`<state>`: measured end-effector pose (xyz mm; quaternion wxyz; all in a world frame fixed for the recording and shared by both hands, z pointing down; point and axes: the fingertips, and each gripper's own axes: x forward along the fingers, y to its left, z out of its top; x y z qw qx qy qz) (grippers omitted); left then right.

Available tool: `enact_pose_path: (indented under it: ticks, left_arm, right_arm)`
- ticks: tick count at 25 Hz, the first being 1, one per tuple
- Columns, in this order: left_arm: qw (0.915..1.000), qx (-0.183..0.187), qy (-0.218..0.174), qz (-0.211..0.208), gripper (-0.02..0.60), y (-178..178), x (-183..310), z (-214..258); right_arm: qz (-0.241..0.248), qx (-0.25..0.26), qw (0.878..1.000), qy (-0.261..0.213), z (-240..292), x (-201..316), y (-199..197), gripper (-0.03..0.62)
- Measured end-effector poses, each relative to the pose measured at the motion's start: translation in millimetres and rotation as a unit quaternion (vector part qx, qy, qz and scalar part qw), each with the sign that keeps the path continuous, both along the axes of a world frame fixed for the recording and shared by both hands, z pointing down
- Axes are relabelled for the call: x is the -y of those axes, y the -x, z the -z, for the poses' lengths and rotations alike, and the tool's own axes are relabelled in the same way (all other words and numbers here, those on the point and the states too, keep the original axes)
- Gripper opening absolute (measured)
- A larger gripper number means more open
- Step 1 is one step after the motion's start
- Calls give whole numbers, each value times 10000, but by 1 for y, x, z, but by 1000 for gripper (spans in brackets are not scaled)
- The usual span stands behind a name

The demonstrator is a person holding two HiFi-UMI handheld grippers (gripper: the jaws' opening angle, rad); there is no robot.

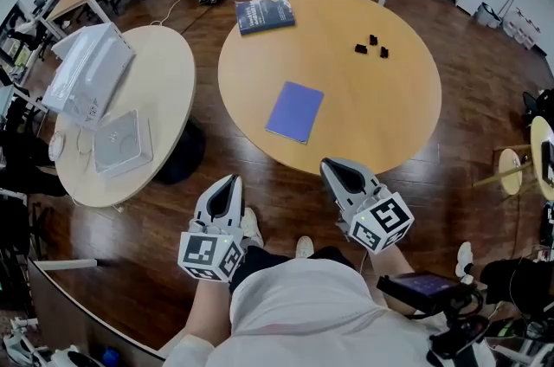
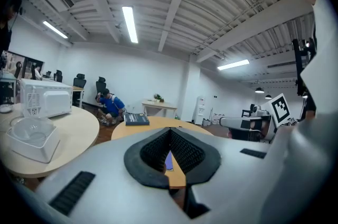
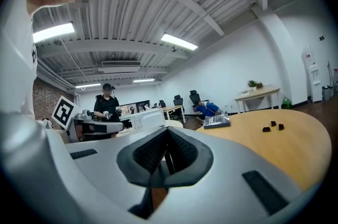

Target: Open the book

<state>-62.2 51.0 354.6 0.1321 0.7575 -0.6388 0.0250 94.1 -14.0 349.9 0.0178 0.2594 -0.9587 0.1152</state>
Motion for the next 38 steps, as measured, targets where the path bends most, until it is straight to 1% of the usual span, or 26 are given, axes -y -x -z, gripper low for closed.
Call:
enact_pose_path:
  ticks: [6,10,16,20,23,27,31,34,38]
  left_arm:
    - [9991,-55,-55,-429,11,22,46,-3]
    - [9962,-99,-66,-861,11,47,86,-3]
    - [9880,-78,-20,-1544,11,85,141,-9]
    - [9801,-119,35,-1983,11,96,170,-13]
    - [9742,-16,42,-2257,11,91,184,-13]
    - [9663,2,167,-2569,11,75,192,-24]
    - [9582,176,379,-2829,11,44,203,-51]
    - [9518,315,589,-2993,11,17,210,-75]
    - [9430,635,736,-3183,11,-12,219,-107]
  right_arm:
    - [-473,-100,9988,-2,-4,32,13,-3]
    - [-915,-212,9956,4,-1,56,32,-3]
    - [-1603,-341,9865,45,-2,89,64,-3]
    - [-2023,-433,9783,63,-3,99,73,-3]
    - [-2288,-497,9721,144,-6,102,69,-3]
    - [-2549,-483,9655,242,-13,103,58,-3]
    - [-2691,-529,9608,401,-27,107,36,-3]
    - [-2771,-540,9577,563,-48,111,16,-3]
    - [-2875,-575,9520,881,-84,116,-6,-3]
